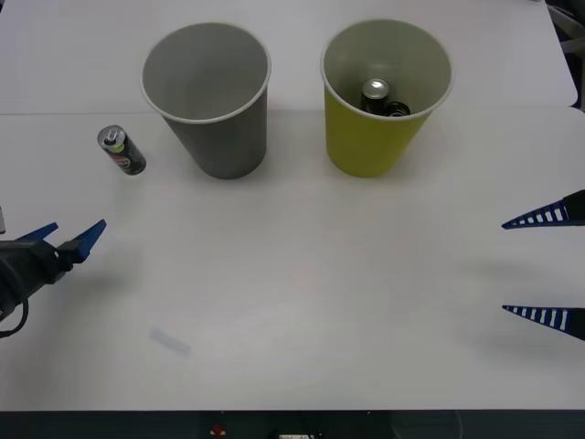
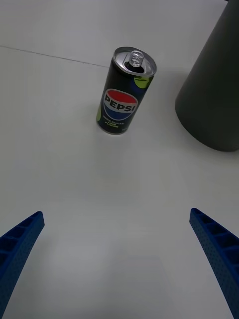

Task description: Put the can into the green bin and the plastic bottle into the gray bin

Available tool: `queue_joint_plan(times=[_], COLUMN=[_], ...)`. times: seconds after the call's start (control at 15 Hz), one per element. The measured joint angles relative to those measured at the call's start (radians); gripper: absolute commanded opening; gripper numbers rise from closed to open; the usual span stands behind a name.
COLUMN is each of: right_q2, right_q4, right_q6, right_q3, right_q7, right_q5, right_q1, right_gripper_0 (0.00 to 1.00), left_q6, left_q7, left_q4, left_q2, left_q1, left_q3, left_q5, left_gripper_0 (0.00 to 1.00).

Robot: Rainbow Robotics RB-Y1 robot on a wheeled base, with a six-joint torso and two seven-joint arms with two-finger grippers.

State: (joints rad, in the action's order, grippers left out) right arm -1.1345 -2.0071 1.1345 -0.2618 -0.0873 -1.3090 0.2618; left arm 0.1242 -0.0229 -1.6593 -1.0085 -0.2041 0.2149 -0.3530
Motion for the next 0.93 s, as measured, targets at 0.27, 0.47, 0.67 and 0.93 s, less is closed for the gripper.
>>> queue_joint_plan(times=[0.27, 0.47, 0.67, 0.93], right_q2=[0.0, 0.0, 0.0, 0.0], right_q4=[0.0, 0.0, 0.0, 0.0], right_q6=[0.0, 0.0, 0.0, 0.0], right_q3=[0.0, 0.0, 0.0, 0.0], right_q7=[0.0, 0.0, 0.0, 0.0], right_q5=[0.0, 0.0, 0.0, 0.0], right_q1=[0.0, 0.0, 0.0, 0.0], right_gripper_0=[1.0, 1.0, 1.0, 1.0], left_q6=[0.0, 0.001, 0.001, 0.001], left_q7=[-0.018, -0.063, -0.095, -0.106], left_q4=[0.034, 0.106, 0.202, 0.328], left_q2=[0.063, 0.111, 0.164, 0.227], left_q1=[0.068, 0.14, 0.236, 0.367], left_q3=[0.0, 0.0, 0.019, 0.051], left_q5=[-0.005, -0.023, -0.03, -0.041], left_gripper_0=[1.0, 1.0, 1.0, 1.0])
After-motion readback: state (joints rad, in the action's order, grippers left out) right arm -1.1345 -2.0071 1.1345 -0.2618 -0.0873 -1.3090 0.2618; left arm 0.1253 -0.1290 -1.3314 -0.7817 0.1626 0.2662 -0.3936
